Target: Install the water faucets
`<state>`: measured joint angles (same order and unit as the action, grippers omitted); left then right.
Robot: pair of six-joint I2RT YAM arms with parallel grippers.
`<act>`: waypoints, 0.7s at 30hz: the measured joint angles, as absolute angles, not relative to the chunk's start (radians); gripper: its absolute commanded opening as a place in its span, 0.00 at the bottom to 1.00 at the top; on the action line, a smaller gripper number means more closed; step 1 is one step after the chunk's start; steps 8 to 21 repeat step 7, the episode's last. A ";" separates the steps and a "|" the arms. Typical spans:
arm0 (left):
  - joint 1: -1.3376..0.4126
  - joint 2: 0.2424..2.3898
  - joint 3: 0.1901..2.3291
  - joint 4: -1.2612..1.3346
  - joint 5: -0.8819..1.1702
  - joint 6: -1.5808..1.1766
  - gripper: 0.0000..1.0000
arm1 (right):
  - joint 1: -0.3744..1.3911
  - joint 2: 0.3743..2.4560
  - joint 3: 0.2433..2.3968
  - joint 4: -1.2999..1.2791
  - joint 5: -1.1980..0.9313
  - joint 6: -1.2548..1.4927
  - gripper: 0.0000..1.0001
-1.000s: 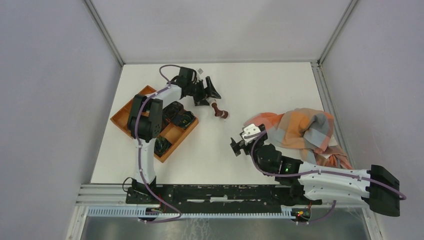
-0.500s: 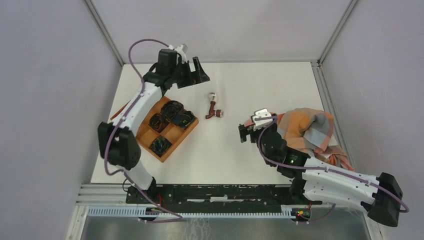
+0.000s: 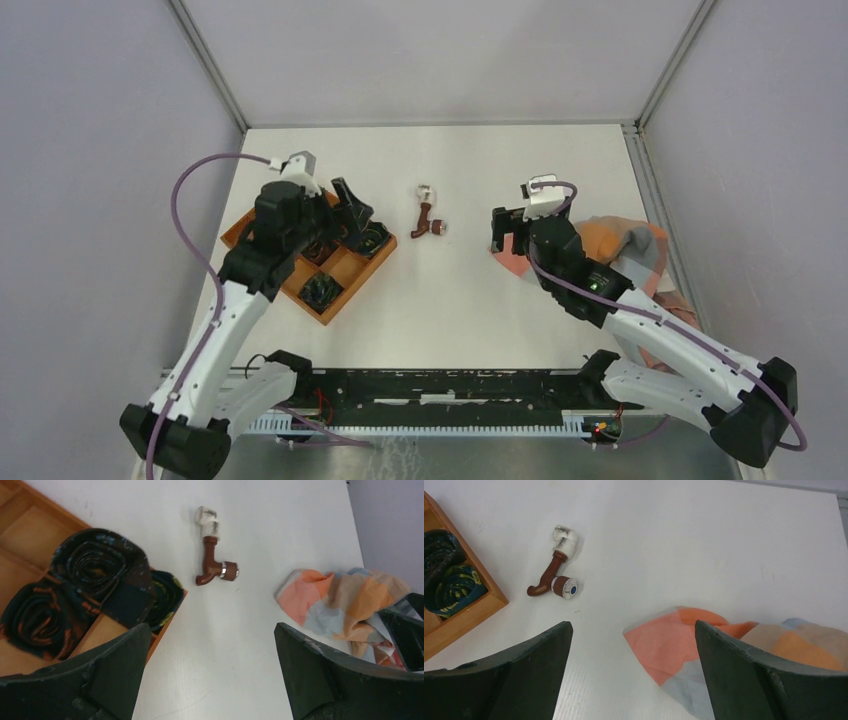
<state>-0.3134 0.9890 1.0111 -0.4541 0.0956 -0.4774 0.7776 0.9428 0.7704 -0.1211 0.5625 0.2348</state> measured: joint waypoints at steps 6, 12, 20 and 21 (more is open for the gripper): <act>-0.313 0.760 0.922 -0.584 -0.028 -0.478 1.00 | 0.778 0.954 0.785 -0.236 0.612 0.308 0.98; -0.313 0.734 0.919 -0.598 -0.039 -0.478 1.00 | 0.778 0.951 0.785 -0.247 0.619 0.313 0.98; -0.313 0.734 0.919 -0.598 -0.039 -0.478 1.00 | 0.778 0.951 0.785 -0.247 0.619 0.313 0.98; -0.313 0.734 0.919 -0.598 -0.039 -0.478 1.00 | 0.778 0.951 0.785 -0.247 0.619 0.313 0.98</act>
